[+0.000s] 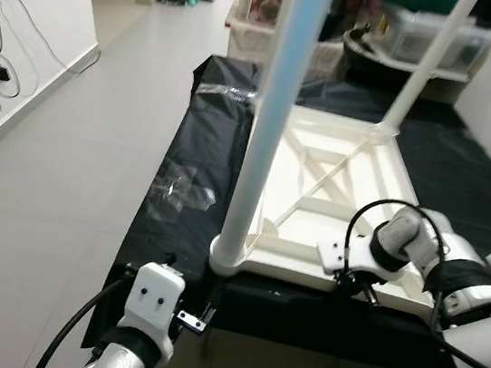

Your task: Building children table

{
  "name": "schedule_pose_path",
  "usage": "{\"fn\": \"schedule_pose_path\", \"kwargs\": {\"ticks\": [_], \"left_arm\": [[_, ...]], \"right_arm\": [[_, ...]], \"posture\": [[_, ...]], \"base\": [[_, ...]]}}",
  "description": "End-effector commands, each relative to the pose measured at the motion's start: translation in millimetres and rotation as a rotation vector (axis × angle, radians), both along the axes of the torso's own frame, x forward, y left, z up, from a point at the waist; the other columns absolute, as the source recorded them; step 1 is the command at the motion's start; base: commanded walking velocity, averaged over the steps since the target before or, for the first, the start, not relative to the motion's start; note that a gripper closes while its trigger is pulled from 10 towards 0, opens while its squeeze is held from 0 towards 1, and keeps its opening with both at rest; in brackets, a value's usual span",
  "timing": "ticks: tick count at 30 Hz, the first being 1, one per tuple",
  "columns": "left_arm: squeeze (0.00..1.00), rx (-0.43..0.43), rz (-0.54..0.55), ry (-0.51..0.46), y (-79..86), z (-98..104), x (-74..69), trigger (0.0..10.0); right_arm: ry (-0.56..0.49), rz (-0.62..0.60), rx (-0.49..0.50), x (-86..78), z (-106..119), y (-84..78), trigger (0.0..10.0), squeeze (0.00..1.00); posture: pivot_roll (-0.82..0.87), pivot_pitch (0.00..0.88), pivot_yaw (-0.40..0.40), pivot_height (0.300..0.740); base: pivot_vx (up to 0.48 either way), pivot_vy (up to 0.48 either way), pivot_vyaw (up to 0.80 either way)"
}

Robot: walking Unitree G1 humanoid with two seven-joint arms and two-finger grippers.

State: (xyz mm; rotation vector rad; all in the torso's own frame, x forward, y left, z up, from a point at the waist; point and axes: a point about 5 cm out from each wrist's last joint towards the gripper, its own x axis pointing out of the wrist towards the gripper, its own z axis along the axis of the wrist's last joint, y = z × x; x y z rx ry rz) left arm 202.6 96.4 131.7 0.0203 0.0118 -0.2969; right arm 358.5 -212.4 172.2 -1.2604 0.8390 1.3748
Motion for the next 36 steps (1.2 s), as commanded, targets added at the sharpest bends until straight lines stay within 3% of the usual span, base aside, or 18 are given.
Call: {"fn": "schedule_pose_path", "kwargs": {"ticks": [1, 4, 5, 8, 9, 15, 16, 21, 22, 26, 28, 36], "left_arm": [[0.0, 0.003, -0.007, 0.008, 0.3, -5, 0.7, 10.0], [0.0, 0.004, -0.007, 0.007, 0.3, -5, 1.3, 10.0], [0.0, 0.004, -0.007, 0.005, 0.2, -5, 2.0, 10.0], [0.0, 0.004, -0.007, 0.005, 0.2, -6, 2.3, 10.0], [0.0, 0.004, -0.007, 0.004, 0.2, -6, 2.6, 10.0], [0.0, 0.003, -0.008, 0.004, 0.2, -6, 3.6, 10.0], [0.0, 0.002, -0.009, 0.003, 0.1, -7, 4.0, 10.0], [0.0, 0.002, -0.009, 0.002, 0.2, -7, 5.4, 10.0], [0.0, 0.003, -0.008, 0.002, 0.3, -8, 6.1, 10.0], [0.0, 0.004, -0.008, 0.002, 0.6, -9, 7.6, 10.0], [0.0, 0.007, -0.008, 0.001, 0.8, -11, 10.2, 10.0], [0.0, 0.012, -0.01, 0.001, 2.1, -14, 15.3, 10.0]], "right_arm": [[0.026, 0.121, -0.009, -1.9, -5, 17.4, 0.0, 0.0], [0.011, 0.117, 0.027, 0.1, -3, 22.9, 0.0, 0.0], [-0.019, 0.109, 0.079, 3.0, -1, 31.3, 5.0, 0.0], [-0.022, 0.101, 0.092, 3.8, -1, 33.4, 5.0, 0.0], [-0.038, 0.098, 0.097, 4.9, 0, 34.9, 10.0, 0.0], [-0.079, 0.098, 0.158, 8.5, 5, 42.2, 10.0, 0.0], [-0.096, 0.088, 0.176, 10.1, 7, 43.7, 10.0, 1.0], [-0.091, 0.074, 0.179, 10.8, 11, 40.6, 10.0, 1.0], [-0.08, 0.072, 0.17, 10.6, 15, 36.9, 10.0, 0.0], [-0.072, 0.057, 0.168, 11.3, 24, 30.9, 10.0, 0.0], [-0.103, 0.026, 0.206, 14.3, 52, 20.2, 10.0, 0.0], [-0.14, -0.004, 0.343, 10.7, 88, 3.4, 10.0, 0.0]], "posture": [[0.06, 0.057, -0.076, 0.74], [0.06, 0.057, -0.075, 0.74], [0.06, 0.058, -0.074, 0.74], [0.06, 0.057, -0.075, 0.74], [0.06, 0.058, -0.073, 0.74], [0.06, 0.056, -0.069, 0.74], [0.06, 0.055, -0.07, 0.74], [0.06, 0.053, -0.07, 0.74], [0.06, 0.05, -0.07, 0.74], [0.05, 0.04, -0.068, 0.74], [0.05, 0.028, -0.065, 0.74], [0.04, 0.0, -0.056, 0.74]], "base": [[0.0, 0.0, 0.0], [0.0, 0.0, 0.0], [0.0, 0.0, 0.0], [0.0, 0.0, 0.0], [0.0, 0.0, 0.0], [0.0, 0.0, 0.0], [0.0, 0.0, 0.0], [0.0, 0.0, 0.0], [0.0, 0.0, 0.0], [0.0, 0.0, 0.0], [0.0, 0.0, 0.0], [0.0, 0.0, 0.0]]}}
